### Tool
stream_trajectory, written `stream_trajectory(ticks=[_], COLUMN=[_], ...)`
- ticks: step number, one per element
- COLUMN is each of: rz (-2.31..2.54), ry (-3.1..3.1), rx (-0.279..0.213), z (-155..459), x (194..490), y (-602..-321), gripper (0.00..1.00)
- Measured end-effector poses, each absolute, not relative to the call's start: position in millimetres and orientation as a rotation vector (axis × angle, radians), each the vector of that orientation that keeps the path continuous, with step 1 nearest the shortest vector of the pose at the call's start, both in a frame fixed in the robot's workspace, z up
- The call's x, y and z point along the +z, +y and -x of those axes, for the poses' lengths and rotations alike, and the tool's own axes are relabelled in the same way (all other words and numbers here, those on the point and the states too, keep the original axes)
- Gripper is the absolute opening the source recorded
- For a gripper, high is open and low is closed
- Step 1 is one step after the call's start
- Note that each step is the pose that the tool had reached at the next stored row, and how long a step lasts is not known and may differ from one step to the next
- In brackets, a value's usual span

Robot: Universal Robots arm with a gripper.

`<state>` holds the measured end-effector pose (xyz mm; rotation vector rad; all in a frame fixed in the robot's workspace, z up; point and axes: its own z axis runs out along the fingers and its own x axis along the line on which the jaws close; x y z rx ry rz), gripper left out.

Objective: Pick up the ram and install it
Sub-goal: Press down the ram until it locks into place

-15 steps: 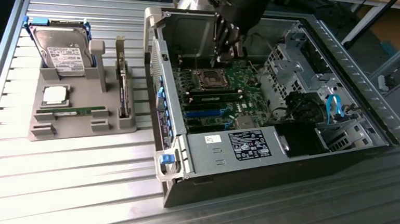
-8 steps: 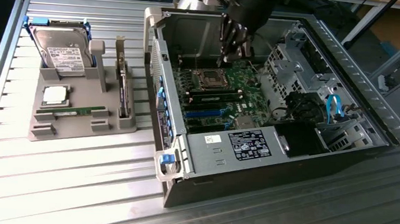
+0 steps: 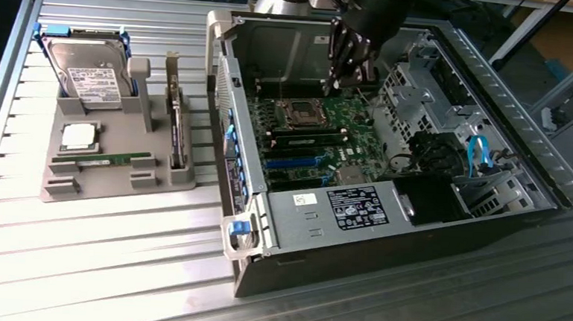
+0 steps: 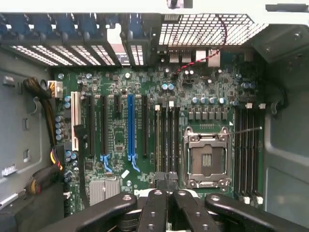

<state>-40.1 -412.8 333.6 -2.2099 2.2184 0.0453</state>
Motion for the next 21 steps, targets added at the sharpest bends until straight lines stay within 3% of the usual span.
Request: stream_trajectory(ticks=[21], rz=[2.211], ry=[2.219], rx=[0.046], z=[33], x=[354], y=[-413], gripper=[0.1])
